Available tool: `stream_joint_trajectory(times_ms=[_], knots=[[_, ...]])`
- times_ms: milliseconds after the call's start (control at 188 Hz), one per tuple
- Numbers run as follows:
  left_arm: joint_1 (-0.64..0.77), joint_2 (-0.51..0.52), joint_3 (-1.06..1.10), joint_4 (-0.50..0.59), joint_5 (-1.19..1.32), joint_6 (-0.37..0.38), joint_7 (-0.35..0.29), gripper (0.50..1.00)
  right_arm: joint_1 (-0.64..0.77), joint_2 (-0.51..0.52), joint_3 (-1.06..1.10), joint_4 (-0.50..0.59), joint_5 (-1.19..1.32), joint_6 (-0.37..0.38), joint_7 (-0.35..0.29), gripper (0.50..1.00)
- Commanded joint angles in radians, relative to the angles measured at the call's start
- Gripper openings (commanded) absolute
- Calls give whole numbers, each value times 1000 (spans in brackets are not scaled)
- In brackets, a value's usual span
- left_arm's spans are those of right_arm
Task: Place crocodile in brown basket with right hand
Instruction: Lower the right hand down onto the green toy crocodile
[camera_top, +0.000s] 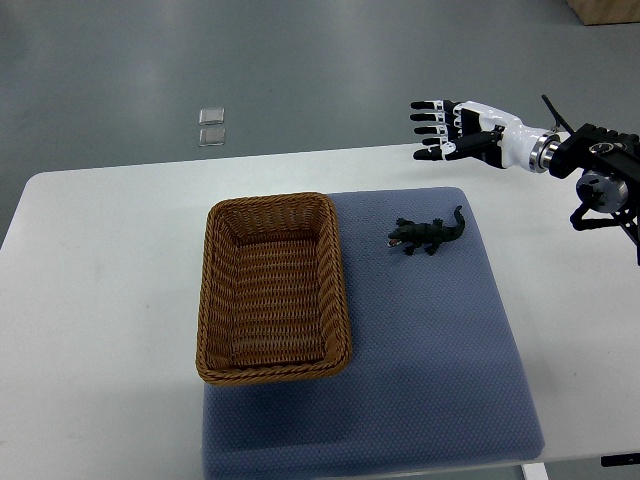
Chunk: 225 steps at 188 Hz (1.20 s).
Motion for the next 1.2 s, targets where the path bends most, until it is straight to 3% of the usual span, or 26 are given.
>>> stream_joint_trajectory(times_ms=[0,261,448,810,1194], knots=[[0,0,-2,-2,0,0,0,1000,16,-2,-1,0,-150,0,37,928],[0,0,-2,-2,0,0,0,1000,30,-1,-4,10,-572,-23,146,928],[0,0,-2,-2,0,0,0,1000,30,-4,-26,53,-743,-68,155,928],[0,0,-2,-2,0,0,0,1000,30,9,-129,57,-767,-121,155,928],[0,0,-2,-2,0,0,0,1000,20,16,-251,57,-767,-278,155,926]])
